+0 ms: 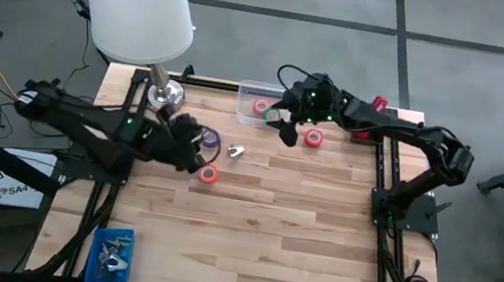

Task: Pick and place Stapler, Stapler remover, tape
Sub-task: Put the gray staple remover into the blue bin

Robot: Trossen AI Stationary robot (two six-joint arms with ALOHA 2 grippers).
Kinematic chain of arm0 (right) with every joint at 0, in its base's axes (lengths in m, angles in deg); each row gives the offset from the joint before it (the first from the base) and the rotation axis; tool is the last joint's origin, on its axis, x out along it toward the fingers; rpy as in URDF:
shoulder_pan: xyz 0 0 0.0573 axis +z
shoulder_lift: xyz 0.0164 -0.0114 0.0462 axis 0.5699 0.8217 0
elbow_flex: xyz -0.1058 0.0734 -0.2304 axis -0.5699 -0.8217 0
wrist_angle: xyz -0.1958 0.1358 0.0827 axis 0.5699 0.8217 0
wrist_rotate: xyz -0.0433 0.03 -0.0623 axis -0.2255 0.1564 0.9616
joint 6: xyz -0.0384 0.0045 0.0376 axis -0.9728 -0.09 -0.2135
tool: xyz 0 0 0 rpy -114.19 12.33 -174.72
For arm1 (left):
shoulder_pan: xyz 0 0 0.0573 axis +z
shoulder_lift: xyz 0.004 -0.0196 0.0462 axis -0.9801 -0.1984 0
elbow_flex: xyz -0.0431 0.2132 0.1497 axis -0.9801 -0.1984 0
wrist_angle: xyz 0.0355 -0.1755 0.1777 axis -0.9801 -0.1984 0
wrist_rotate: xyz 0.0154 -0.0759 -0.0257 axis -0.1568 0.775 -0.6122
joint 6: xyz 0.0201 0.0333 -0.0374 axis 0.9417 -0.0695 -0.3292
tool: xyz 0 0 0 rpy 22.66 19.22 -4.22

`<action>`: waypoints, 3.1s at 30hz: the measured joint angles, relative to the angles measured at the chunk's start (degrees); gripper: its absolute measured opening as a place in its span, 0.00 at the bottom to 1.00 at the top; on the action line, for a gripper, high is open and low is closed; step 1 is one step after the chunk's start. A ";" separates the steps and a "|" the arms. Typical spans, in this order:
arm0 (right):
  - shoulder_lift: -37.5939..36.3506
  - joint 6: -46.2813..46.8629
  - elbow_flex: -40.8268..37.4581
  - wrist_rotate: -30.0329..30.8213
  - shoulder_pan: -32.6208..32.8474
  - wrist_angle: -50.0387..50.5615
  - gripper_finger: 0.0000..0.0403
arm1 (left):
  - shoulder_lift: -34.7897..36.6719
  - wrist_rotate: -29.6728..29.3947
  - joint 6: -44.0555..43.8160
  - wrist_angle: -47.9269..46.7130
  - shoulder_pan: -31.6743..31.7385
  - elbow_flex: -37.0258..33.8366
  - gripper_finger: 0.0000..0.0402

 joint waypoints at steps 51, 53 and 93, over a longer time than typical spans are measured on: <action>30.92 -15.78 -0.04 2.91 8.90 -22.41 0.66 | 29.20 18.17 8.02 18.64 9.42 -20.28 0.41; 30.93 -16.07 -0.04 2.93 8.83 -22.54 0.66 | 29.20 18.70 8.02 18.63 9.42 -20.28 0.41; 34.45 0.41 3.80 1.98 13.24 -20.07 0.39 | 29.22 22.54 8.02 17.53 9.40 -20.24 0.41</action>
